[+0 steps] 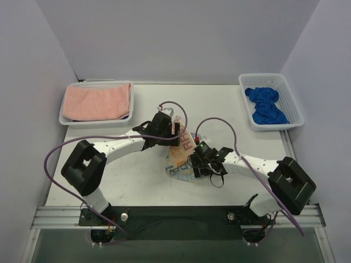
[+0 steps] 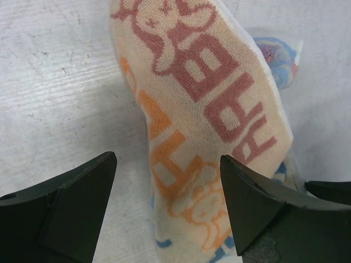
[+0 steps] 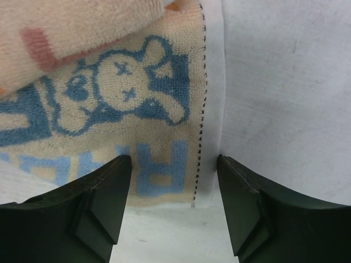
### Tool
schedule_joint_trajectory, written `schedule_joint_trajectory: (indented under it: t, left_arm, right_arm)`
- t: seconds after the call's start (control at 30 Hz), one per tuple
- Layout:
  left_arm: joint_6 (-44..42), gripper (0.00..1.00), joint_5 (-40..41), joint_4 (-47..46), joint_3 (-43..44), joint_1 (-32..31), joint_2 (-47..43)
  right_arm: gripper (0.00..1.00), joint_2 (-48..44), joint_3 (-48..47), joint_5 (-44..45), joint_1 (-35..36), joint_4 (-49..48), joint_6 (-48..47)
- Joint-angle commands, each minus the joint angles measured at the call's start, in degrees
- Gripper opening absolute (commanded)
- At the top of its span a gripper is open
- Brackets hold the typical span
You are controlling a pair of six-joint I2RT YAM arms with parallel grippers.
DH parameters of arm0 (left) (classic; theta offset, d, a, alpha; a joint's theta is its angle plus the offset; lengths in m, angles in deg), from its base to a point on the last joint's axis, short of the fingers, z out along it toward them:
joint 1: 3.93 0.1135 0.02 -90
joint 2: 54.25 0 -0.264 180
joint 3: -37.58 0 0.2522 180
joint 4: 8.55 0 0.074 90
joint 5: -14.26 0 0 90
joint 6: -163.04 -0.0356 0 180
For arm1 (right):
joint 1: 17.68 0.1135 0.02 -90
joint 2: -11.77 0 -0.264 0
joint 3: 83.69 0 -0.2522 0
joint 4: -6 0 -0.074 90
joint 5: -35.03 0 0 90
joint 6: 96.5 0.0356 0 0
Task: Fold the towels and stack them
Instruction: Flatten out the crumpled towel
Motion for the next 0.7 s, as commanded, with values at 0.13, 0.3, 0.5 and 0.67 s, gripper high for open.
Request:
schedule_joint_trajectory:
  t: [0.13,0.3,0.5,0.67]
  left_arm:
    - [0.68,0.71,5.52,-4.66,1.71,-1.41,5.65]
    - [2.61,0.25,6.84,-6.86,-4.78,-0.71,4.43]
    - [11.83,0.0,3.17,-8.53,-17.7,5.35,-5.67]
    - [18.96,0.0,-1.32,-6.69,-29.22,7.29,-19.81]
  right_arm:
    - [0.5,3.64,0.46,7.17,1.04,3.08,5.8]
    - [0.11,1.19,1.17,9.81,-0.27,4.67,5.45]
    - [0.0,-5.93,0.82,10.43,-8.71,5.81,2.82]
    - [0.0,-8.92,-4.71,11.39,-11.88,6.16,-1.4]
